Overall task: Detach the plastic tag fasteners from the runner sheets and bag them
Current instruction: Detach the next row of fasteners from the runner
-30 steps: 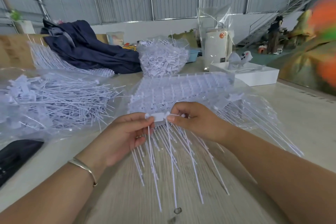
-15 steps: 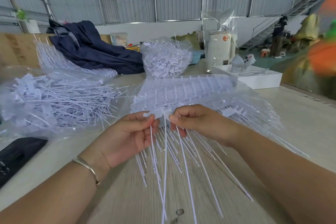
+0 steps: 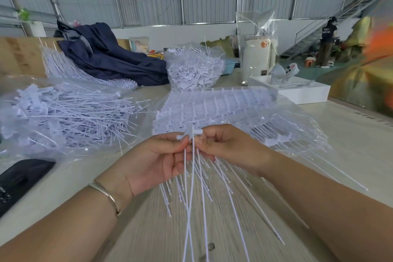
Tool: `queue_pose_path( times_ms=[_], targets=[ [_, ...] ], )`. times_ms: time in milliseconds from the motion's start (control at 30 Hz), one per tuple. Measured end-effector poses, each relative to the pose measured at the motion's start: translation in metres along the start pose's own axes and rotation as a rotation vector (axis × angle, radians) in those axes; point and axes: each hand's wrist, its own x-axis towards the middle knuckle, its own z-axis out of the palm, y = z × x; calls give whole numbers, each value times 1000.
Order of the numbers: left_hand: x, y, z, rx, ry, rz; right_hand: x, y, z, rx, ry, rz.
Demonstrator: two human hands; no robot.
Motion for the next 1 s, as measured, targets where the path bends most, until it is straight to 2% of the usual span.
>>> queue_pose_path(
  times_ms=[233,433,633,767,1000],
  targets=[
    [3,4,0,-106,127,-17,4,0,-21,-233,192,-57],
    [2,-1,-10,294,255,76,5,13,-18,-367,196,-32],
    [5,-4,-18,357,307,109,7,18,-18,-419,165,-14],
    [4,0,-20,385,281,129,4,16,-26,-278,89,-30],
    [0,7,-20,387,218,137,0,15,-40,-75,-16,120]
  ],
)
